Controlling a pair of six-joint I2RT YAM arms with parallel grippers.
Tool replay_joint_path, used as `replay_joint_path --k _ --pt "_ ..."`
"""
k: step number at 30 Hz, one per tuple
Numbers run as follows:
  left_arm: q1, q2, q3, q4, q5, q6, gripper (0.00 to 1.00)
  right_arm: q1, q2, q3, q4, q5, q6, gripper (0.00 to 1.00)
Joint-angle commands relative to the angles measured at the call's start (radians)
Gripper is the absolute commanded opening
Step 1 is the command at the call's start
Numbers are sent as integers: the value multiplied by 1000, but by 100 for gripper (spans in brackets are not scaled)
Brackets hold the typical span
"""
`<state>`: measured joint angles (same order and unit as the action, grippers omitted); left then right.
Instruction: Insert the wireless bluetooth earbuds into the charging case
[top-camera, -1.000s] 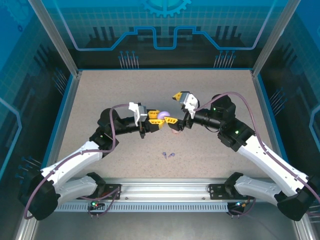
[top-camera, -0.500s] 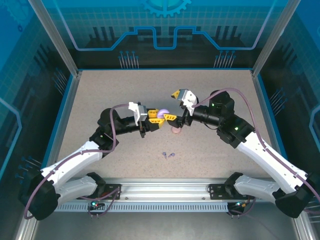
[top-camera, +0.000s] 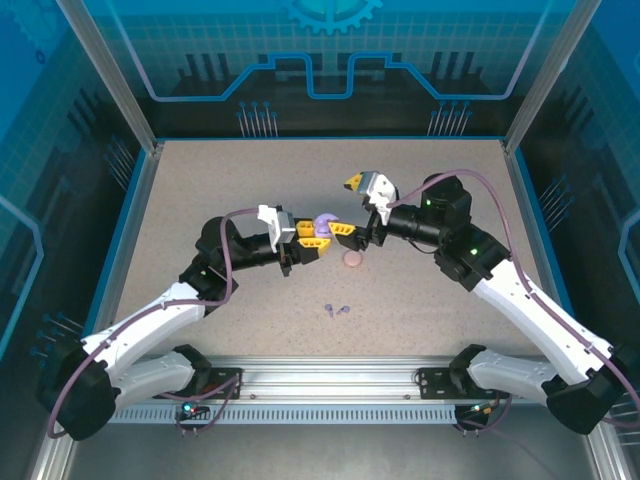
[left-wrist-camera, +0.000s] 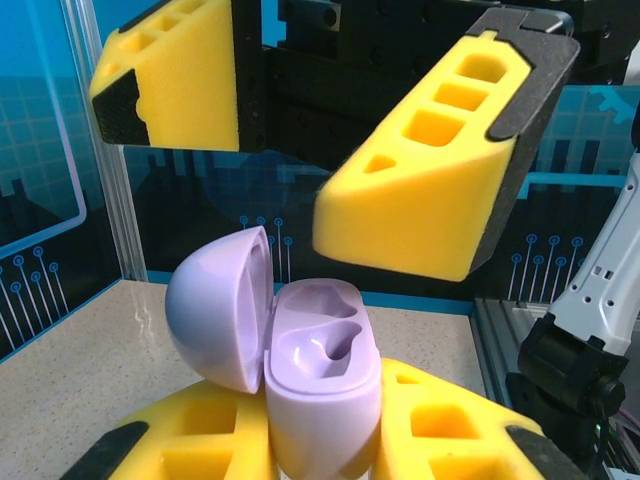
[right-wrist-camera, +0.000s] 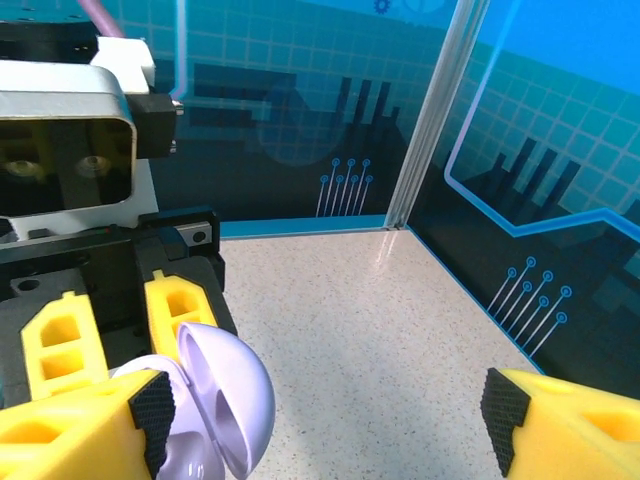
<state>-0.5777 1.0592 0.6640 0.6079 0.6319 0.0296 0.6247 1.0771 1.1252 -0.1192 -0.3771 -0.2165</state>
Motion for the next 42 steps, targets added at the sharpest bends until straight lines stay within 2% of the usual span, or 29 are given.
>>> replay_joint_path --k 1,3,6,8,11,17,21,31,42 --pt "-8 -20 -22 14 -11 32 10 -31 -80 -14 29 -43 75 86" --pt "-8 -36 -32 9 -31 43 9 -36 -120 -14 -24 10 126 88" --pt "-8 -71 -59 -8 -72 67 9 -41 -162 10 -184 165 243 89" --pt "-8 -100 -79 -22 -99 83 8 -43 -170 16 -309 286 358 86" --pt "-8 -147 -106 -51 -125 96 8 -45 -157 -13 -469 388 511 83" --pt "-8 -243 -139 -111 -163 111 8 -42 -67 -171 -538 352 713 73" --pt "-7 -314 -150 -154 -173 115 8 -2 68 -191 -524 296 766 66" --pt "-7 -471 -154 -266 -193 138 7 200 469 10 -607 346 793 62" --pt "-8 -496 -152 -275 -198 140 7 313 761 186 -708 403 801 58"
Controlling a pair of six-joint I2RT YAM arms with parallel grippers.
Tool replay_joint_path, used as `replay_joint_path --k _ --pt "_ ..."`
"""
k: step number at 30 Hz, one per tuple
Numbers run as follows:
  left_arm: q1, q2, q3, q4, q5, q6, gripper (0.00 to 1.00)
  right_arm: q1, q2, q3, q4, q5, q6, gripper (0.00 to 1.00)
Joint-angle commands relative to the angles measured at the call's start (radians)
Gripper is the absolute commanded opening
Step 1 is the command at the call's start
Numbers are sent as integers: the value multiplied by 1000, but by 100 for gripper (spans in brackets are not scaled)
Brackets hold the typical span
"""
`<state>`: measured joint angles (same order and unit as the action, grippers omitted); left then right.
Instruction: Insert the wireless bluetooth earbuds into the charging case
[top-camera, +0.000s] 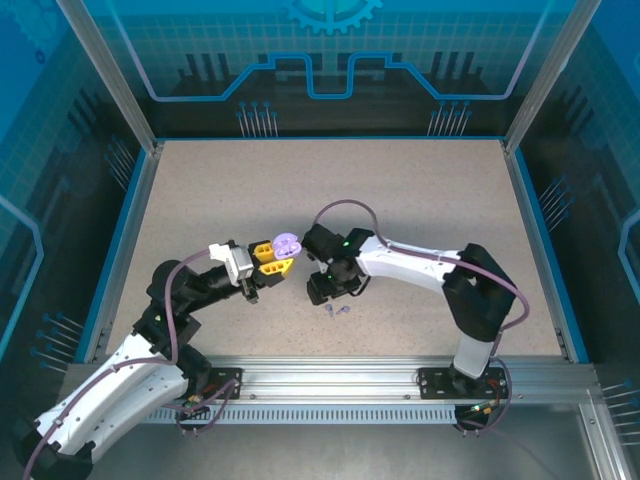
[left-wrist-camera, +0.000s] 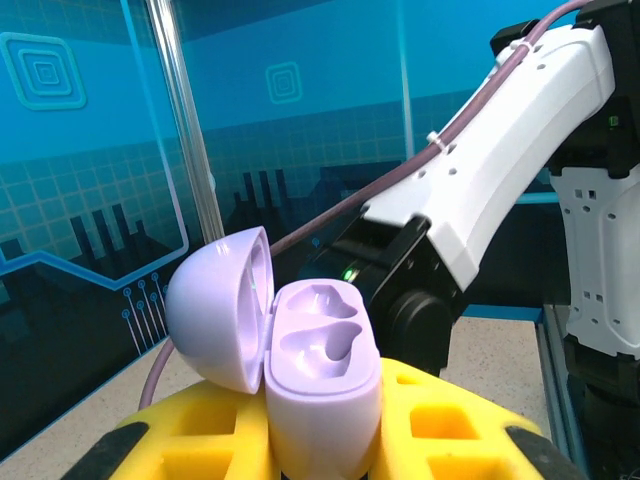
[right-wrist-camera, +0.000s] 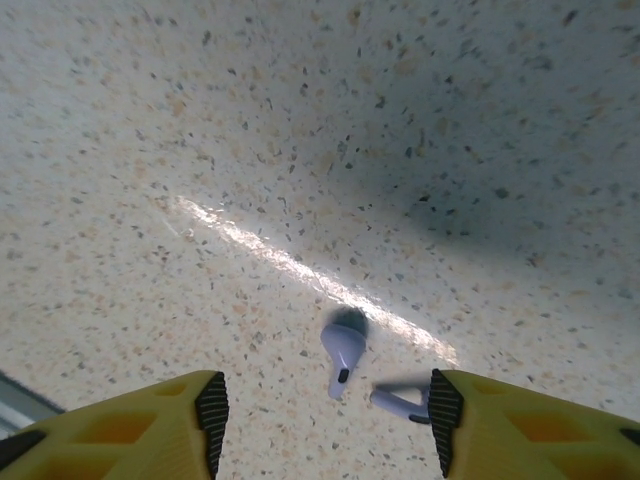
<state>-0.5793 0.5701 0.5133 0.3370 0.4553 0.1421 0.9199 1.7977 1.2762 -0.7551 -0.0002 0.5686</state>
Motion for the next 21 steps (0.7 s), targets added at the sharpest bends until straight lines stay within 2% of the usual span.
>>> replay_joint_path --k 1,21 --pt "-6 -5 -2 -4 -23 29 7 25 57 42 -75 25 18 57" --pt "-7 7 -1 6 -29 20 7 68 197 88 -108 80 27 45"
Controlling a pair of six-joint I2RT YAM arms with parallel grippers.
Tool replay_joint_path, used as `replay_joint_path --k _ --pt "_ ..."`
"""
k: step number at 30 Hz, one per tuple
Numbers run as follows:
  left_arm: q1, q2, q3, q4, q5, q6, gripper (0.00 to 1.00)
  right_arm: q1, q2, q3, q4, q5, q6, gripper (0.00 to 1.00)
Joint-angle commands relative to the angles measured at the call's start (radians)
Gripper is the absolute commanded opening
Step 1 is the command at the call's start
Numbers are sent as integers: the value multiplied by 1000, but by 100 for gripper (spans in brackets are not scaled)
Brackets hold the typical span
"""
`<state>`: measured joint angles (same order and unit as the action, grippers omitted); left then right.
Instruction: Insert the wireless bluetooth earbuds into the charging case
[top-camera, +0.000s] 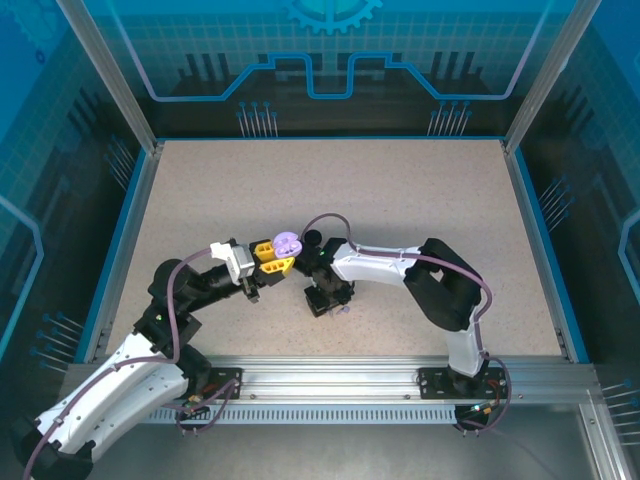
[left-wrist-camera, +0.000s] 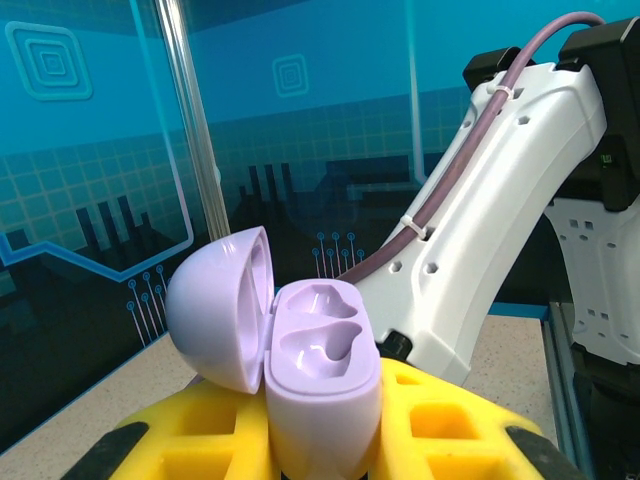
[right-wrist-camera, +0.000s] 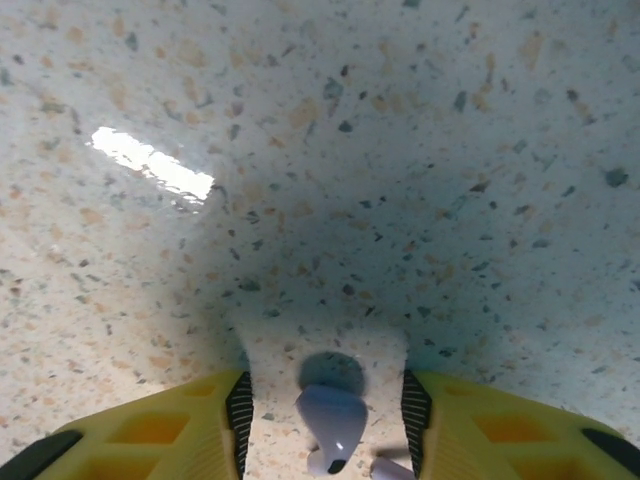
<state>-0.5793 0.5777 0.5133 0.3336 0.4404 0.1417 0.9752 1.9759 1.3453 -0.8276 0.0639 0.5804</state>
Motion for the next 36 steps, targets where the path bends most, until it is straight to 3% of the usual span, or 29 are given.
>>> replay_joint_path --k 1,13,27,36 --pt "-7 0 0 10 -14 21 7 14 21 18 -34 15 15 44" --pt "-6 5 -2 10 -18 19 7 28 46 28 -68 20 13 33" --pt "-5 5 -2 9 -17 16 7 51 48 17 -91 30 19 26" --pt "-6 5 -4 6 -19 16 7 19 -58 -61 10 25 -2 22"
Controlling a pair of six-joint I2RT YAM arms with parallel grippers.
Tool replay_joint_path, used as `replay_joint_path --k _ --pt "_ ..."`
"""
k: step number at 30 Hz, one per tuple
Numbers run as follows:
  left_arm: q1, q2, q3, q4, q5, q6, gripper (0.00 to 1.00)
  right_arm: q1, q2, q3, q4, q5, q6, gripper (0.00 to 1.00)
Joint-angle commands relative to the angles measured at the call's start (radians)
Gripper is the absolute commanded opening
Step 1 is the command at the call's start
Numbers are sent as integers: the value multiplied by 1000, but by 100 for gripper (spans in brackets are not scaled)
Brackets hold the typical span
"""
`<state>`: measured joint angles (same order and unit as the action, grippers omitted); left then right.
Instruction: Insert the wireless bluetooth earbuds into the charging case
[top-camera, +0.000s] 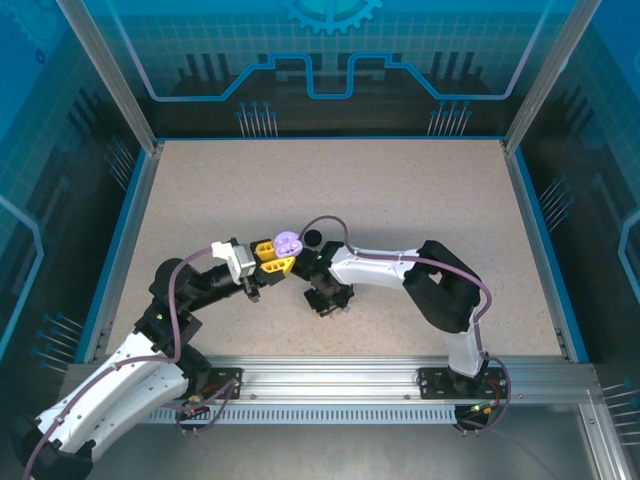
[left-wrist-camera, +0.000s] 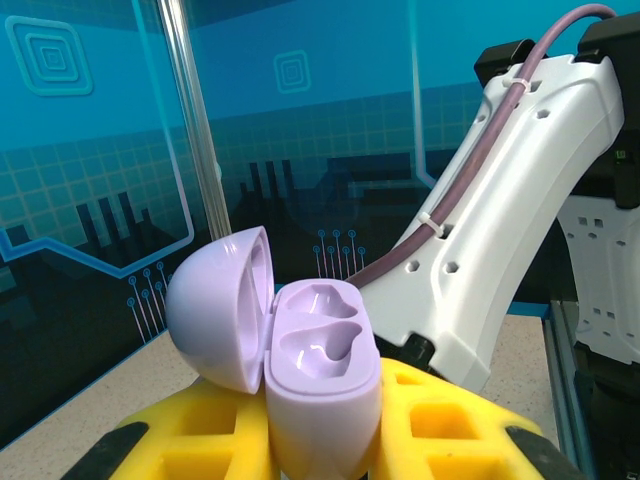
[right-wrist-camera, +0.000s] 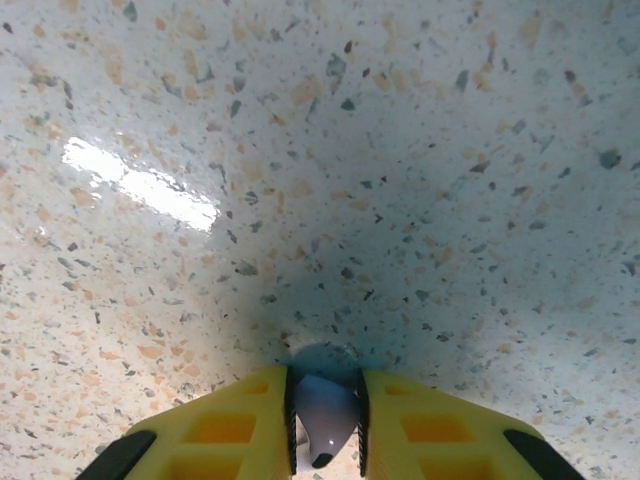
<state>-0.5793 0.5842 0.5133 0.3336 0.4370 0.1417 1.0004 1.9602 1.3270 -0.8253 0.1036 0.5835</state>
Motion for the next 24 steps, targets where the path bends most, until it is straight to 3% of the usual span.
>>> replay_joint_path --k 1,9,14,19,24 --pt "-6 1 -4 6 -16 16 7 -14 -69 -56 25 -15 -16 22" --pt "-6 33 -12 34 -9 2 7 -121 -372 -161 109 -20 -133 21" --pt "-7 83 -15 87 19 -32 7 -243 -637 -192 152 -126 -242 20" --pt "-7 157 -9 154 60 -66 7 -311 -835 -126 174 -246 -387 21" --pt "-7 227 3 212 104 -105 7 -312 -873 1 151 -321 -489 21"
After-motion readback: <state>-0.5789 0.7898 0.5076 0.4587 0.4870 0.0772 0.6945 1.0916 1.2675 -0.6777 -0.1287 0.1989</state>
